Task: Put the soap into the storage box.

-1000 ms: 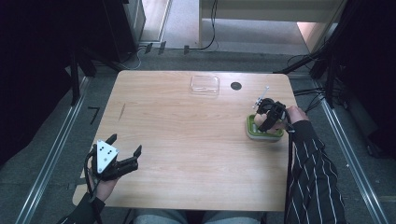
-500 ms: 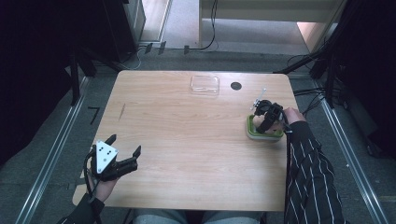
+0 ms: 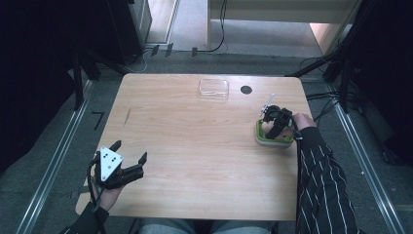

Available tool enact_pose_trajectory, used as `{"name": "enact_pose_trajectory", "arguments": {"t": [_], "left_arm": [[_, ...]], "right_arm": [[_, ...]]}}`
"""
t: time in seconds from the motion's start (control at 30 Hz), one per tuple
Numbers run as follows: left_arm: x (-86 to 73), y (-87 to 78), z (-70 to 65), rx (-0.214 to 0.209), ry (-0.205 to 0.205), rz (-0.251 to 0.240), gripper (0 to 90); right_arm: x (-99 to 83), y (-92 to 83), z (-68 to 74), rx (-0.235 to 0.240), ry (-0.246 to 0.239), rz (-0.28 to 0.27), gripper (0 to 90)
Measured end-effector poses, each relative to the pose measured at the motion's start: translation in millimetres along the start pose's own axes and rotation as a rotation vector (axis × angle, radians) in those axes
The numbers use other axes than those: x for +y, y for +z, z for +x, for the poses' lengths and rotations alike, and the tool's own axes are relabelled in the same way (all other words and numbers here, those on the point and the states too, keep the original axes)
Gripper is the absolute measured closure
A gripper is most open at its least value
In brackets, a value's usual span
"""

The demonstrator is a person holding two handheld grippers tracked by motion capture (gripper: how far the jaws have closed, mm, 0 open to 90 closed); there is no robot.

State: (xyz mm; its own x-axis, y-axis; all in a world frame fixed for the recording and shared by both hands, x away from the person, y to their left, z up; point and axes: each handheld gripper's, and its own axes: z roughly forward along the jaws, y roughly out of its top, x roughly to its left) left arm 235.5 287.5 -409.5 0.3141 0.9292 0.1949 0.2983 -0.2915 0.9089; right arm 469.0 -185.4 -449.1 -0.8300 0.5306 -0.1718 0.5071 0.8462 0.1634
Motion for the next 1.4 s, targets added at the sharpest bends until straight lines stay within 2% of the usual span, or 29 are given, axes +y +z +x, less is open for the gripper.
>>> {"name": "enact_pose_trajectory", "arguments": {"t": [0.3, 0.43, 0.57, 0.87, 0.93, 1.2, 1.3, 1.33, 1.4], "left_arm": [[0.1, -0.1, -0.1, 0.000, 0.001, -0.001, 13.3], [0.1, -0.1, -0.1, -0.001, 0.002, -0.001, 13.3], [0.3, -0.3, -0.3, -0.001, 0.003, -0.002, 13.3], [0.7, -0.2, -0.6, -0.002, 0.004, -0.002, 13.3], [0.9, 0.1, -0.8, -0.002, 0.004, -0.005, 13.3], [2.1, 1.8, -2.7, -0.008, 0.010, -0.006, 13.3], [2.9, 2.1, -3.6, -0.012, 0.013, -0.006, 13.3], [3.0, 2.2, -3.6, -0.015, 0.014, -0.005, 13.3], [3.1, 2.7, -3.9, -0.015, 0.013, -0.007, 13.3]], "right_arm": [[-0.1, 0.4, -0.6, -0.005, 0.006, 0.008, 32.4], [-1.4, -1.3, -1.6, -0.005, 0.024, 0.006, 30.5], [-2.2, -3.2, -2.8, -0.015, 0.021, 0.010, 28.2], [-4.3, -17.6, -3.8, -0.022, 0.063, -0.030, 26.3], [-5.2, -19.1, -4.4, -0.024, 0.055, -0.031, 26.2], [-8.0, -24.2, -1.7, 0.010, 0.109, -0.030, 22.3], [-8.1, -26.6, 1.5, 0.049, 0.140, -0.024, 17.6], [-8.3, -27.0, 2.8, 0.087, 0.132, -0.025, 16.0], [-7.9, -28.8, 5.1, 0.097, 0.146, -0.027, 14.3]]}}
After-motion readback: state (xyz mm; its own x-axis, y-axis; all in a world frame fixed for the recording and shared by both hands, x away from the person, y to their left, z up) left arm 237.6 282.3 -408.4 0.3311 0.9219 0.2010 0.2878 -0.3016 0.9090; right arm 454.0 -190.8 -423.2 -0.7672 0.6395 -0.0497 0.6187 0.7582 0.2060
